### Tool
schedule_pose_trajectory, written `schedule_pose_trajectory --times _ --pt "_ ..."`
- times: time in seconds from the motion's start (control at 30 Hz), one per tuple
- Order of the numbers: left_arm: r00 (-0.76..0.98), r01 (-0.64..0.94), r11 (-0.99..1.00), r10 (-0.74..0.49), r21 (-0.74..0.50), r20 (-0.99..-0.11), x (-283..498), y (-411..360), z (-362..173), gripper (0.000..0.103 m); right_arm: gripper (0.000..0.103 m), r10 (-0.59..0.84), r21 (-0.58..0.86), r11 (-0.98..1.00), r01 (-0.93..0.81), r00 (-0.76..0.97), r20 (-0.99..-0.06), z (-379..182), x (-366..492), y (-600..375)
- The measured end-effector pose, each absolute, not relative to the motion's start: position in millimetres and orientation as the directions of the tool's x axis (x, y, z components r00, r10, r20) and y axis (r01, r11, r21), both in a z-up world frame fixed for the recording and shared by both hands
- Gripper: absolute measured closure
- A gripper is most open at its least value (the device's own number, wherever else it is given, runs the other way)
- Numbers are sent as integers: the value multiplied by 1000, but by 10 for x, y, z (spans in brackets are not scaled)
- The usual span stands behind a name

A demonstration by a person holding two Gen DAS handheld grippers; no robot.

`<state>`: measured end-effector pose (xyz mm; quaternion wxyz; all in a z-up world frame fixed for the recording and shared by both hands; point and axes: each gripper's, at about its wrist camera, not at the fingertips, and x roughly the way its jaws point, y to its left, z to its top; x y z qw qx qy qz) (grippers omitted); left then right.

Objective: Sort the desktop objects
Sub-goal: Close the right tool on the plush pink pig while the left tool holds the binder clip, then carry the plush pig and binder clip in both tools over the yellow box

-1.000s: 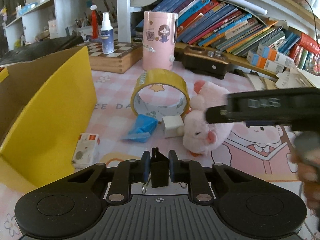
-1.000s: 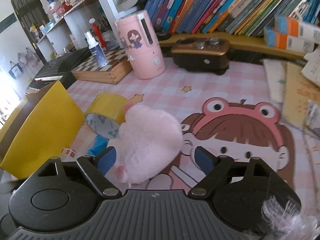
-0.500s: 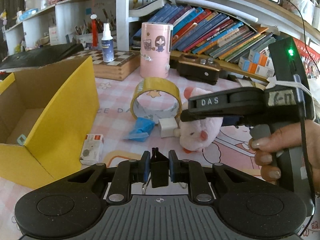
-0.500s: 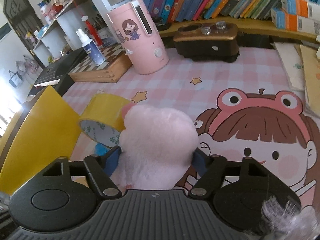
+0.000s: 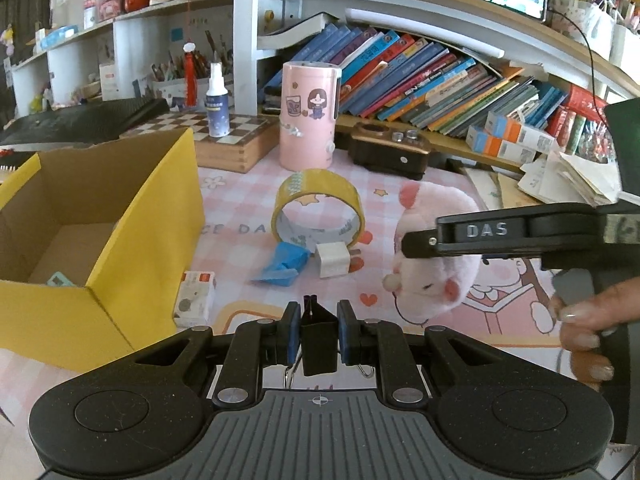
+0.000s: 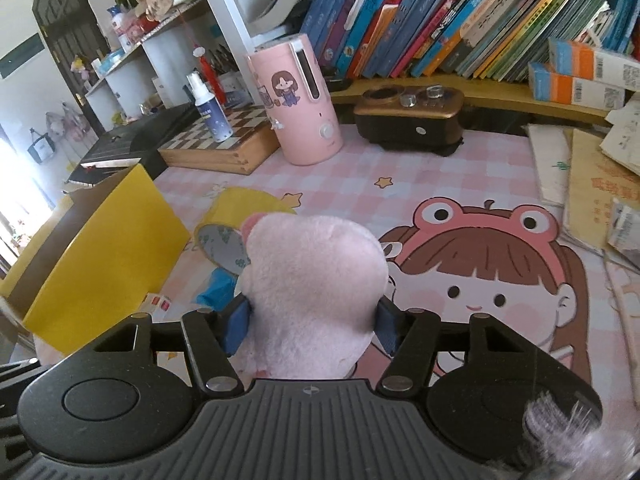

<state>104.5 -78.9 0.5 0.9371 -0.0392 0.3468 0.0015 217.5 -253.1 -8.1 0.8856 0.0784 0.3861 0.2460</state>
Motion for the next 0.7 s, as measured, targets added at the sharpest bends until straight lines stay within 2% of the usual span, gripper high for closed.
schedule_pose_trajectory --times 0.7 --pt "802 95 988 -151 -125 -578 505 -347 204 85 42 398 260 917 -303 646 -652 244 1079 -2343"
